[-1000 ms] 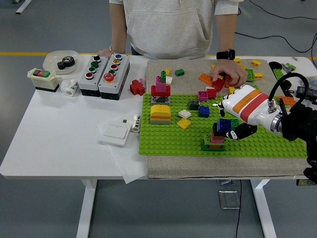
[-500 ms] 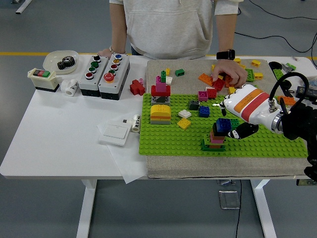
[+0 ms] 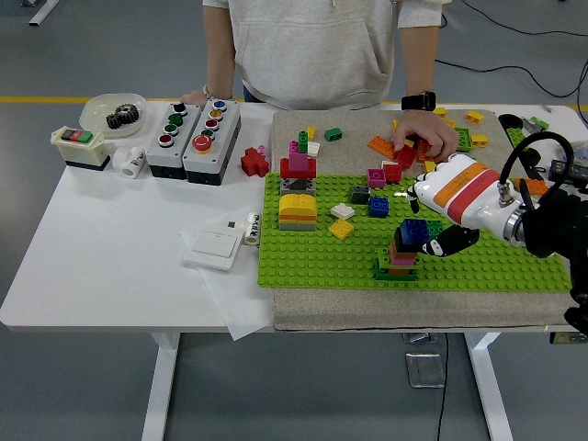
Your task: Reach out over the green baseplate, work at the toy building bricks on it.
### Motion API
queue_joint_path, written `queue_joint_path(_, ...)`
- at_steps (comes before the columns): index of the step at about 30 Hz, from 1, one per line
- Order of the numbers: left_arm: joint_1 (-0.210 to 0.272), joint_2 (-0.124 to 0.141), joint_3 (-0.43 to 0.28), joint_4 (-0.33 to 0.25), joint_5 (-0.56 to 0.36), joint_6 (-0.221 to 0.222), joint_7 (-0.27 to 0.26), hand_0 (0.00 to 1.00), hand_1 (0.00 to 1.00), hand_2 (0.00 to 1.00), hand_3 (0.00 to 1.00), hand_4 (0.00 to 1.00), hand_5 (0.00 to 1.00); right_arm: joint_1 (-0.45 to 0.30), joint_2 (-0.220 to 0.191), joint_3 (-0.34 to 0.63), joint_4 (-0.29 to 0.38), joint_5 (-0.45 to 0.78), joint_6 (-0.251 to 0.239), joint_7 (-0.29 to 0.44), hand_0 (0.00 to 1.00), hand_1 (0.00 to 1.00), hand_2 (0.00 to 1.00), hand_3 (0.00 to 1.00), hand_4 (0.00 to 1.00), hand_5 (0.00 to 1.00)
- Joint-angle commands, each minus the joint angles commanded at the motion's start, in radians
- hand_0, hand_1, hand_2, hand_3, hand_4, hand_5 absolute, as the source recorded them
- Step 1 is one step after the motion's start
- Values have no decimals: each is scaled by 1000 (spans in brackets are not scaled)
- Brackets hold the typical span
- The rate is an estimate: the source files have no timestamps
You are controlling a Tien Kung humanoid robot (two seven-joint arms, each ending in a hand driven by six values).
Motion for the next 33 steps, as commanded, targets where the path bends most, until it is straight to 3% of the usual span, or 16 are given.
queue_joint_path(33,4,0,-8,0,13,-2,5,412,549,650,814,857,915,13,23,-6,-16,21,-14,4,272,497,669,583,929,522)
